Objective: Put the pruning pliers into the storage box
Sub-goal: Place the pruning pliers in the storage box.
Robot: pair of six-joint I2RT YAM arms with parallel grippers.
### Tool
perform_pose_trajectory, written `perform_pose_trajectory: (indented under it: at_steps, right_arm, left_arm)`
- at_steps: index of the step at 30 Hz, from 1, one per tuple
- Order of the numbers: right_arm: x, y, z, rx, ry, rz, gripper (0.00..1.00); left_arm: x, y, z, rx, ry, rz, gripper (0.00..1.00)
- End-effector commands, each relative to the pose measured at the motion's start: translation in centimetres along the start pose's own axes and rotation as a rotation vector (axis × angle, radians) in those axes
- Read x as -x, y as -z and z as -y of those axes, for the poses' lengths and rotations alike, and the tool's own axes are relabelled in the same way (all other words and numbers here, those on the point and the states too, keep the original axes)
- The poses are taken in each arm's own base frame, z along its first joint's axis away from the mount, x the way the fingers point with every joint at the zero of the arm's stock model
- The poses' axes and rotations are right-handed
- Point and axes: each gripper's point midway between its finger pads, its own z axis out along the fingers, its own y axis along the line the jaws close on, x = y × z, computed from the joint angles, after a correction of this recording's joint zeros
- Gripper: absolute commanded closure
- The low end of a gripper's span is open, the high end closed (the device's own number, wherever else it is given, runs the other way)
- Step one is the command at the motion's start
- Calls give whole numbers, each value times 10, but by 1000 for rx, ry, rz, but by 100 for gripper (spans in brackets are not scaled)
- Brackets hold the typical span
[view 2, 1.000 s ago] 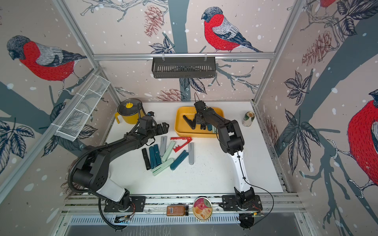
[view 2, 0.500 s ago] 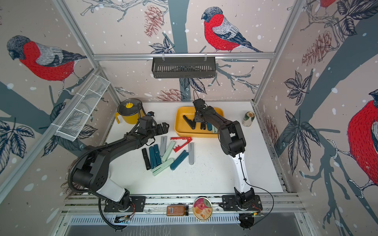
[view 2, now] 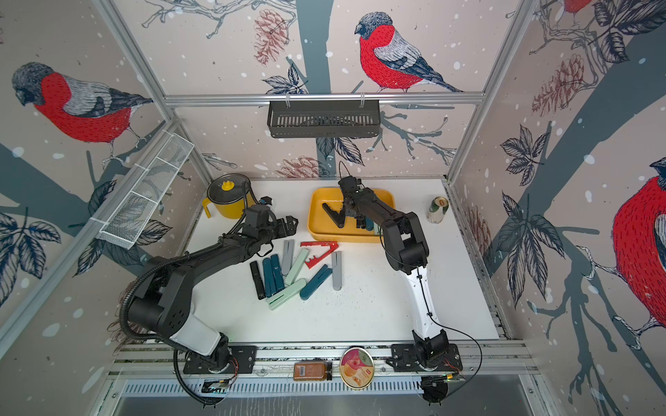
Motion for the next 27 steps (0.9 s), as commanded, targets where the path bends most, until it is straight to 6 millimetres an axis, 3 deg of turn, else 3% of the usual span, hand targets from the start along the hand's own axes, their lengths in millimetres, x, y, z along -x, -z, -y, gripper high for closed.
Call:
perform_pose_trajectory:
  at_steps: [1, 5, 7, 16, 27]
  right_arm:
    - [4, 5, 8, -39, 3, 14, 61]
    - [7, 10, 5, -11, -4, 20, 58]
    - [11, 16, 2, 18, -14, 34, 50]
    - [34, 70, 4, 138, -58, 182, 33]
    - [17, 110, 32, 152, -66, 278, 19]
  left_arm:
    - [4, 0, 5, -21, -3, 8, 3]
    - [2, 0, 4, -18, -3, 4, 3]
    - [2, 2, 3, -14, -3, 6, 2]
    - [1, 12, -3, 16, -8, 17, 2]
    - [-17, 42, -25, 130, 19, 3, 2]
